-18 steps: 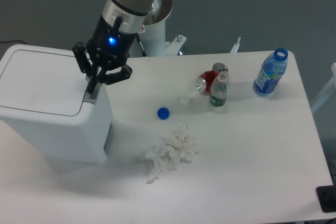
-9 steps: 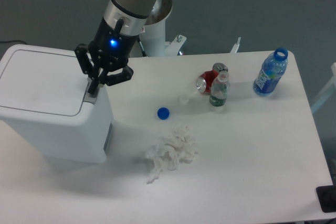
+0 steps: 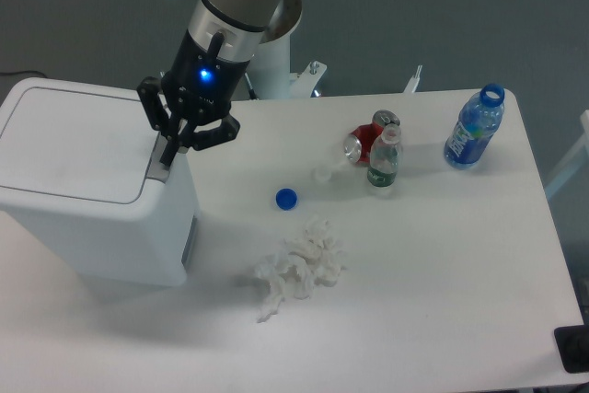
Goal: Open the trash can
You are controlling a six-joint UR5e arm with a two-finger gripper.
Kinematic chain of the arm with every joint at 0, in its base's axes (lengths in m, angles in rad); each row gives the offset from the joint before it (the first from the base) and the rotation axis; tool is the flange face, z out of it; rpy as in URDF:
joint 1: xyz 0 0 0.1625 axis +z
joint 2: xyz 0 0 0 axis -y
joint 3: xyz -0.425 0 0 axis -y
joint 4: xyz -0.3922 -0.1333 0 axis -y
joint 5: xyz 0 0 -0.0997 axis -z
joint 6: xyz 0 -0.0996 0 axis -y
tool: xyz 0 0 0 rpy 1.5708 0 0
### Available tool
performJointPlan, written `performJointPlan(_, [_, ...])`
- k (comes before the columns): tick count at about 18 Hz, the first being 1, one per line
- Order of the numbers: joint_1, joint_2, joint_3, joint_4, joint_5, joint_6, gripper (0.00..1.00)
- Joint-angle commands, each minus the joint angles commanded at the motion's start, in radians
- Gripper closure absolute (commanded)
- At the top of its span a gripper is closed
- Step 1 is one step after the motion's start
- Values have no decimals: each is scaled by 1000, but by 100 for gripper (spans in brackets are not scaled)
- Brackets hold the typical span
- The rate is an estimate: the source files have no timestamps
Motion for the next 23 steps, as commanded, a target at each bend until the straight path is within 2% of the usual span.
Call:
performJointPlan(13, [2, 2, -2, 0, 0, 0, 100])
performJointPlan(16, [12, 3, 23, 0, -5, 0, 100])
performJointPlan(17, [20, 3, 34, 0, -8, 0, 87])
performJointPlan(18, [24, 2, 44, 6, -11, 0, 61])
performJointPlan(19, [26, 2, 46, 12, -11, 0, 47])
performJointPlan(20, [35, 0, 46, 14, -11, 0, 13])
performJointPlan(21, [47, 0, 46, 17, -11, -2, 0])
performJointPlan(23, [70, -3, 44, 34, -8, 0, 0])
